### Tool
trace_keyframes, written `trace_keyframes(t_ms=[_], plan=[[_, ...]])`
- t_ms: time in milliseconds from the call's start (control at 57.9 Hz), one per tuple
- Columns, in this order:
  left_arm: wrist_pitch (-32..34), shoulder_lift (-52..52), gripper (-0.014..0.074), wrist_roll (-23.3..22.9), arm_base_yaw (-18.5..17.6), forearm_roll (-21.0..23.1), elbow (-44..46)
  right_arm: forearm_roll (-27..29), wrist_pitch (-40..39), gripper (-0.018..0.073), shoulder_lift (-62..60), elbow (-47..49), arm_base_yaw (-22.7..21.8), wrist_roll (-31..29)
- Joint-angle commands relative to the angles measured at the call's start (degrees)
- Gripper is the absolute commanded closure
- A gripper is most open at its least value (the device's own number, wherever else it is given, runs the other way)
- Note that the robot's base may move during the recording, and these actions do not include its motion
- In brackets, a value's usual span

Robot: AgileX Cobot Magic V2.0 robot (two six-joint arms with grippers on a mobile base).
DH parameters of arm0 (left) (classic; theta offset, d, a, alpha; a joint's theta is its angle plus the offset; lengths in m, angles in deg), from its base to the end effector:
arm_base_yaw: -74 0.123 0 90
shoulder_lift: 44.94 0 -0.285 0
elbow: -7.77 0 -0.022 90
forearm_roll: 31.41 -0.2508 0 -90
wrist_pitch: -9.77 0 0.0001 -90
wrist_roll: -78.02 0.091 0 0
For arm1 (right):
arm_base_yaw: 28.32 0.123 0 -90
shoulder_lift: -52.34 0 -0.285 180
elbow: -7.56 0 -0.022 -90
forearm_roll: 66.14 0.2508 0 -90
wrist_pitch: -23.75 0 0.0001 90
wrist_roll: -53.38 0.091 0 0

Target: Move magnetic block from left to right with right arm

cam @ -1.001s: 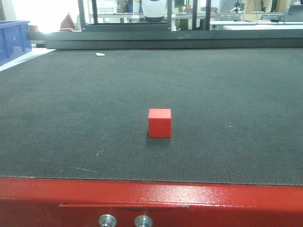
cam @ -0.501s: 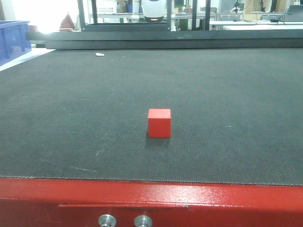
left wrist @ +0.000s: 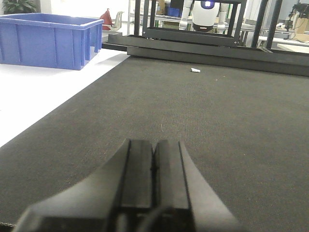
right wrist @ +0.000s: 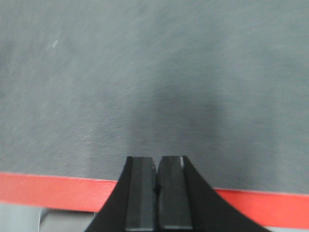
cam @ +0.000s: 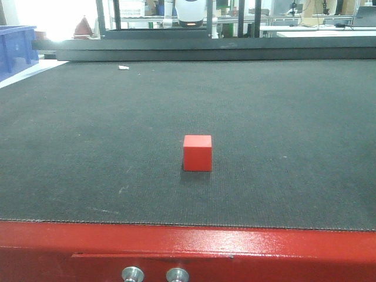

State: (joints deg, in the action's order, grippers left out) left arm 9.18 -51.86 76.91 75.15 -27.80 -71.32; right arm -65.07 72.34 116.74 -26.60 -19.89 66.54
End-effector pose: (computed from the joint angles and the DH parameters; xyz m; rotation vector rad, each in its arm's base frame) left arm 0.0566 0.0011 0.2020 -0.0769 1.5097 -0.0505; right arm 0.1753 0.0273 0.2880 0.1169 2.5741 0.1646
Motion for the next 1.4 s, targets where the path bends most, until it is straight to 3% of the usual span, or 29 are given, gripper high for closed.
trace_keyframes(t_ms=[0,121,207,414,570,708,1001,1139,1381], plan=[[5.27,0.53,0.0713,-0.21,-0.33,0.39,-0.40,-1.07,-0.36,0.0378,4.33,5.74,4.25,3.05],[5.27,0.53,0.0713,-0.21,-0.33,0.39,-0.40,-1.39,1.69,0.0074,10.52,10.25,8.74,7.40],[5.27,0.53,0.0713,-0.21,-0.33,0.39,-0.40,-1.53,4.29,-0.0087,15.08,13.49,11.63,11.15],[5.27,0.53,0.0713,-0.21,-0.33,0.39,-0.40,-1.87,11.75,-0.0028,24.45,23.26,18.07,14.44],[5.27,0.53,0.0713,-0.21,-0.33,0.39,-0.40,-2.95,13.31,-0.0027,30.36,30.29,22.26,19.90],[5.27,0.53,0.0713,-0.21,-0.33,0.39,-0.40,-2.95,16.96,-0.0027,36.53,37.52,25.54,20.83],[5.27,0.53,0.0713,-0.21,-0.33,0.39,-0.40,-2.46,22.40,-0.0027,49.52,54.08,27.19,20.99],[5.27,0.53,0.0713,-0.21,-0.33,0.39,-0.40,-2.41,25.13,-0.0027,54.34,60.92,27.27,24.25],[5.27,0.53,0.0713,-0.21,-0.33,0.39,-0.40,-1.90,25.12,-0.0027,58.76,63.83,28.04,25.91]])
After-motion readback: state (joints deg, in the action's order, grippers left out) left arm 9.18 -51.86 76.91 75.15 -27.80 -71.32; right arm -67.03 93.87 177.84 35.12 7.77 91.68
